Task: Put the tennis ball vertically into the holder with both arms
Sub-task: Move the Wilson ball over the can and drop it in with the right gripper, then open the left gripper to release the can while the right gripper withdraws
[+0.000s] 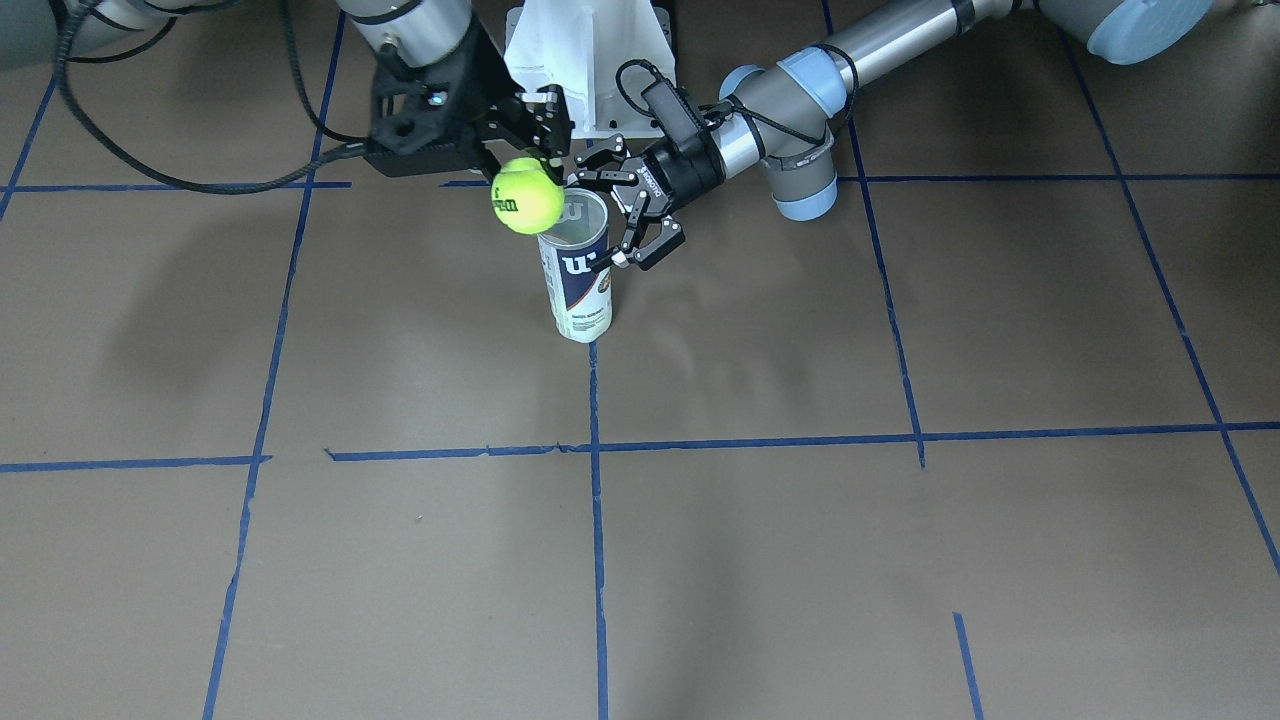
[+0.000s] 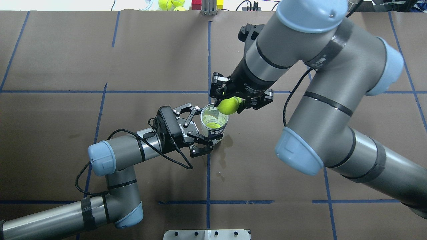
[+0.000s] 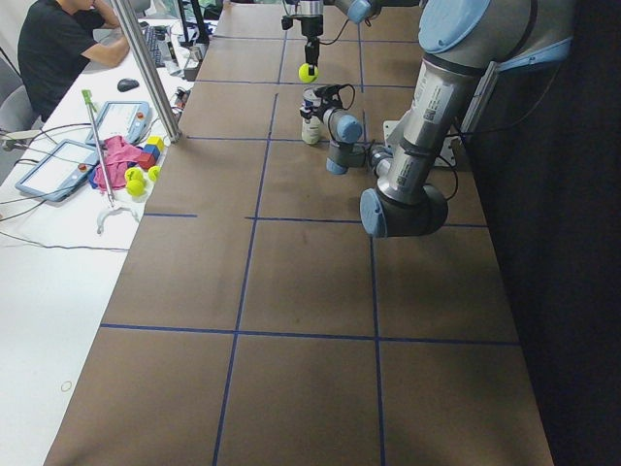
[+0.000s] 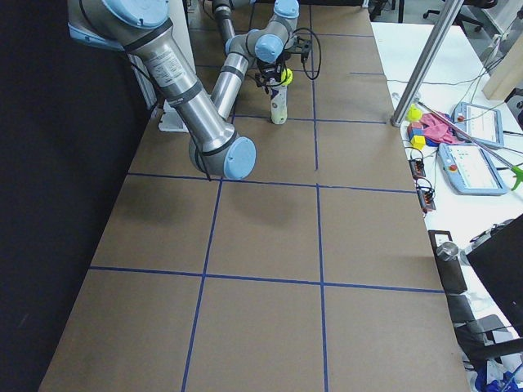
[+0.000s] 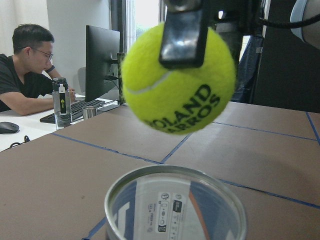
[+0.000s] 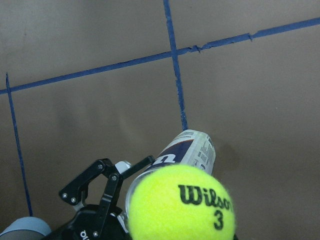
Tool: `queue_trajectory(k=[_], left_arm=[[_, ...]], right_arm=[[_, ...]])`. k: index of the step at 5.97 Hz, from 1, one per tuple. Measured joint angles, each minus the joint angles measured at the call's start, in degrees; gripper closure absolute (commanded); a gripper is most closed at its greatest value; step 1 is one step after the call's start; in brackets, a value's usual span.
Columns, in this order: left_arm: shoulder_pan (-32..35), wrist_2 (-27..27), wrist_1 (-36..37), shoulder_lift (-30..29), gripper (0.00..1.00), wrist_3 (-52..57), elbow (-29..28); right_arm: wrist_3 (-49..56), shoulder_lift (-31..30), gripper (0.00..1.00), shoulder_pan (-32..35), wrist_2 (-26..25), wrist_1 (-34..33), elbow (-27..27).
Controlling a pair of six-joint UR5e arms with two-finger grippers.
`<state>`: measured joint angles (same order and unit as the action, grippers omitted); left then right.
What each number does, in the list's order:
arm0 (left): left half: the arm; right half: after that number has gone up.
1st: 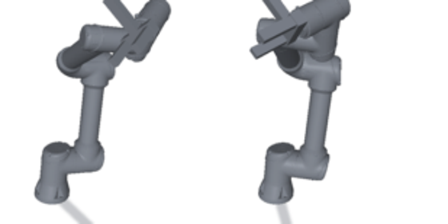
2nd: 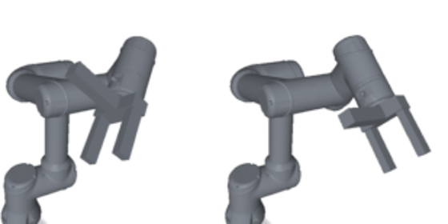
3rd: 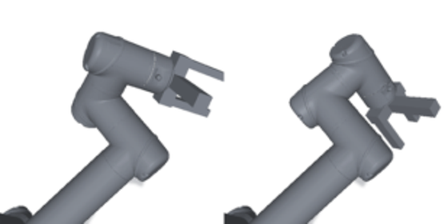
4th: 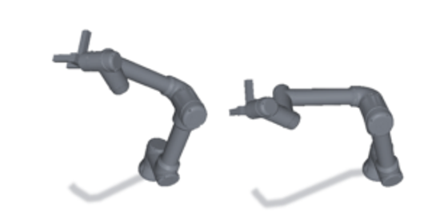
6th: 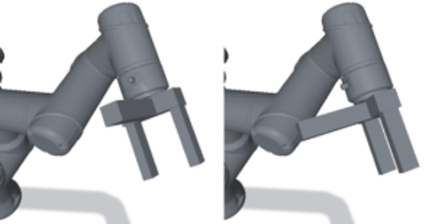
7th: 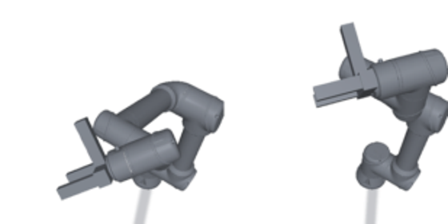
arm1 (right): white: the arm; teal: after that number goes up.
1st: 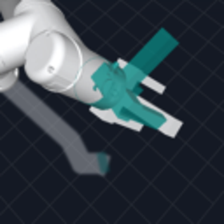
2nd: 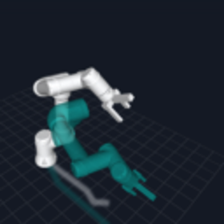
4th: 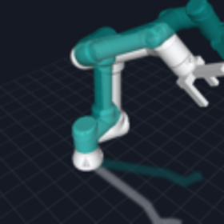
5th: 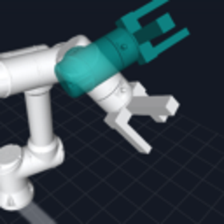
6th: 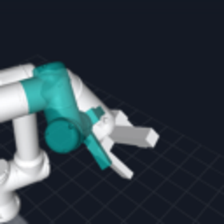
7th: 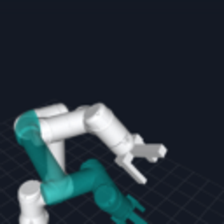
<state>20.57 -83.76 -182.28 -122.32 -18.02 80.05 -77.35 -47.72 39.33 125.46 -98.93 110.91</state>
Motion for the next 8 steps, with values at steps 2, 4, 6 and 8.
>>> queue_trajectory(k=[2,4,6,8], left_arm=[[0.0,0.0,0.0,0.0,0.00,0.0,0.0],[0.0,0.0,0.0,0.0,0.00,0.0,0.0],[0.0,0.1,0.0,0.0,0.00,0.1,0.1],[0.1,0.1,-0.1,0.1,0.00,0.1,0.1]], right_arm=[[-0.2,1.4,0.82,-0.9,-0.3,0.0,-1.7],[-0.1,2.6,0.12,-1.6,-0.6,0.1,-3.8],[-0.6,3.5,0.01,-3.3,-4.0,0.1,-4.5],[-0.9,3.7,0.01,-3.9,-5.6,0.0,-4.6]])
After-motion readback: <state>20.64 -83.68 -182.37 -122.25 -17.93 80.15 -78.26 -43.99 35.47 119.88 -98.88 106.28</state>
